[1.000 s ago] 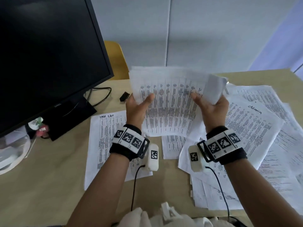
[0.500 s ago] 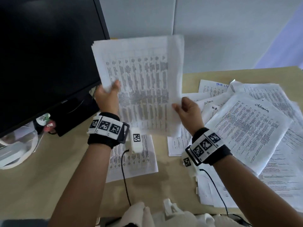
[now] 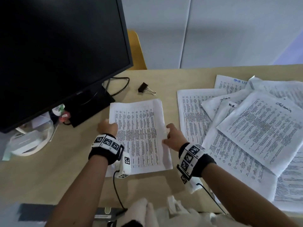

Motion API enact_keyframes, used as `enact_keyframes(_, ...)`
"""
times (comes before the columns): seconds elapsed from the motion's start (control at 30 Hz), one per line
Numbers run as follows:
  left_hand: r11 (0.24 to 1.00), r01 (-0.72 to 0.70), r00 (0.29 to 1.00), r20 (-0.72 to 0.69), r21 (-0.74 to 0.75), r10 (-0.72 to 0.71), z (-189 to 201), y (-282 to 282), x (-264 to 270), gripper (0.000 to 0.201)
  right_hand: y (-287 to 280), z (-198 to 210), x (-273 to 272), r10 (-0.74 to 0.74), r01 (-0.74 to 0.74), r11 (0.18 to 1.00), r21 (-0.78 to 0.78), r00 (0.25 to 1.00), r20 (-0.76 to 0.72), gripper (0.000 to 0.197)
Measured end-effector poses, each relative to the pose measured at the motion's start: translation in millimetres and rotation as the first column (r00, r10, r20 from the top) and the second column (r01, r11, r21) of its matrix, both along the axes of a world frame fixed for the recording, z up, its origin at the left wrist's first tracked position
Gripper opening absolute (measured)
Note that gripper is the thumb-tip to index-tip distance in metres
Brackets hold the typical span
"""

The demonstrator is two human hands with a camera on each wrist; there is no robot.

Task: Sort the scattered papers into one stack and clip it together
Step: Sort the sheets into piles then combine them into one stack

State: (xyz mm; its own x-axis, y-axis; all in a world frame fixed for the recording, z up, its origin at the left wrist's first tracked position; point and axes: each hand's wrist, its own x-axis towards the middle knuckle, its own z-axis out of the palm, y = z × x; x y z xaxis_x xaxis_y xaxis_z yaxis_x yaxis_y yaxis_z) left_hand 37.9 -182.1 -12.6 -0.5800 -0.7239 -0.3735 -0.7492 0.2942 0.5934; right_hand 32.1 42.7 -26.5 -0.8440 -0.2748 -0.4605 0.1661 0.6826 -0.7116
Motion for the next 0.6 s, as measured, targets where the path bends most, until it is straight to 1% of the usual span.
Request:
enact_keyframes(0.07,0.999,0.054,0.978,0.204,-0.004,-0.052,-1.4,2.3,3.3,0.047,-2.3,-3.7,2.6,0.008,-0.007,0.997,0.071,1.0,-0.018,0.046)
enact_keyframes(0.1,0.996,0.085,0.96,0.267,0.005,-0.084,-1.5,5.5,4.2,0.051,-3.8,-4.2,4.5,0.024,-0.02,0.994,0.103,0.999,-0.03,0.045)
enact_keyframes(0.13,0.993,0.114,0.948,0.296,0.017,-0.114,-1.5,9.7,4.1,0.053,-5.2,-4.9,6.2,0.031,-0.027,0.992,0.121,0.999,-0.037,0.045)
enact_keyframes(0.27,0.978,0.207,0.926,0.316,0.04,-0.209,-2.8,30.5,-0.9,0.055,-3.1,-3.9,7.9,-0.01,0.018,0.986,0.167,0.999,-0.047,0.047)
enact_keyframes(0.33,0.974,0.224,0.919,0.325,0.038,-0.224,-3.5,41.4,-4.3,0.055,2.6,-1.9,6.1,-0.038,0.049,0.979,0.196,0.998,-0.058,0.05)
enact_keyframes(0.43,0.978,0.207,0.922,0.332,0.017,-0.201,-2.7,58.4,-7.1,0.056,14.3,1.3,2.2,-0.031,0.035,0.981,0.191,0.999,-0.024,0.051)
enact_keyframes(0.47,0.981,0.192,0.927,0.327,0.002,-0.182,-1.9,63.9,-8.1,0.06,19.1,2.9,0.3,-0.026,0.028,0.985,0.173,1.0,-0.012,0.049)
enact_keyframes(0.53,0.986,0.163,0.946,0.289,-0.021,-0.15,0.5,75.4,-11.8,0.073,31.5,7.1,-5.7,-0.034,0.035,0.989,0.142,0.999,-0.015,0.047)
enact_keyframes(0.6,0.986,0.168,0.964,0.213,-0.015,-0.161,5.1,92.6,-19.5,0.081,49.9,13.6,-14.9,-0.072,0.077,0.989,0.126,0.997,-0.04,0.051)
